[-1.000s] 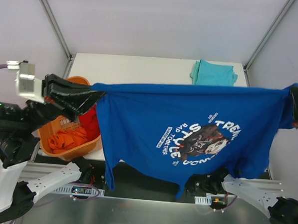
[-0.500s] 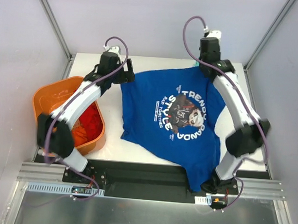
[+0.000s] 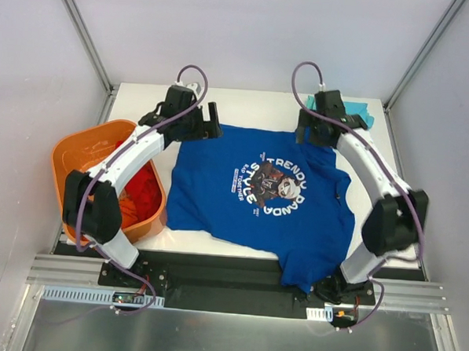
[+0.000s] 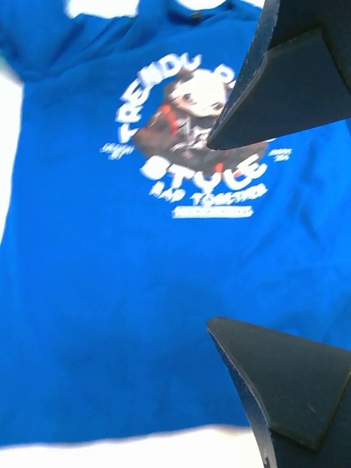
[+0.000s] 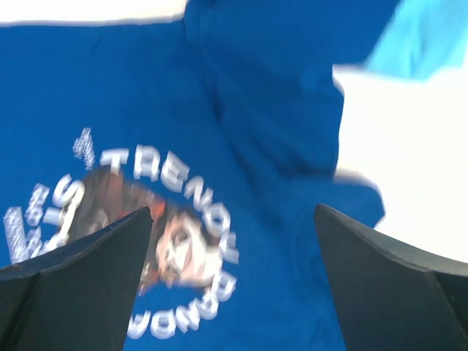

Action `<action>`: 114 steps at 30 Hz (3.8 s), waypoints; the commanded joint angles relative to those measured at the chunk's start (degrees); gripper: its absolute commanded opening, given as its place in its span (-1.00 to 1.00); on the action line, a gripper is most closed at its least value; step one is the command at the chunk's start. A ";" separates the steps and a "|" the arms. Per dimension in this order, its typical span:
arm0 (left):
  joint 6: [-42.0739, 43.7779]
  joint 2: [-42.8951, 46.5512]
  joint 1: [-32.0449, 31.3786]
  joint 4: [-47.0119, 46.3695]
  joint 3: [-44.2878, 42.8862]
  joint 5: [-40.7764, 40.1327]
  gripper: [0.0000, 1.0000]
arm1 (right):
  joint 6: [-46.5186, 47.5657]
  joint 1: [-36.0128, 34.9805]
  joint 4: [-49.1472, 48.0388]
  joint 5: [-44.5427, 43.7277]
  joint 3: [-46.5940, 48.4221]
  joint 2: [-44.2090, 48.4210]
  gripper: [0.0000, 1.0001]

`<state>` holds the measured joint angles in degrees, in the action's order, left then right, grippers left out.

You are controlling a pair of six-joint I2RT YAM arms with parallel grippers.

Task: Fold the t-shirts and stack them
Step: Flatten out the tshirt, then grap the side of the flattened tshirt closest away from the robot with both arms

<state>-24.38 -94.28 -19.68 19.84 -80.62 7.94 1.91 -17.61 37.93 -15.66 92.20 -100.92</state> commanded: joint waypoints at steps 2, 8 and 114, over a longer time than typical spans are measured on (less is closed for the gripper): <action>-3.39 6.64 -6.59 0.21 8.98 -2.84 0.99 | -8.14 -0.67 -3.92 5.55 -17.29 14.78 0.93; -7.43 8.94 -11.43 -2.25 17.86 -5.48 0.99 | -9.12 -3.84 -5.24 7.05 -28.39 15.77 0.93; -37.06 16.76 -16.53 11.81 37.74 -27.90 -0.02 | -9.91 15.32 2.06 11.35 -45.01 40.63 0.93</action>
<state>-60.01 -76.93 -35.68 28.60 -39.66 -17.17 -7.88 -1.98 39.03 -4.78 47.35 -62.48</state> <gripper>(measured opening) 0.579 0.968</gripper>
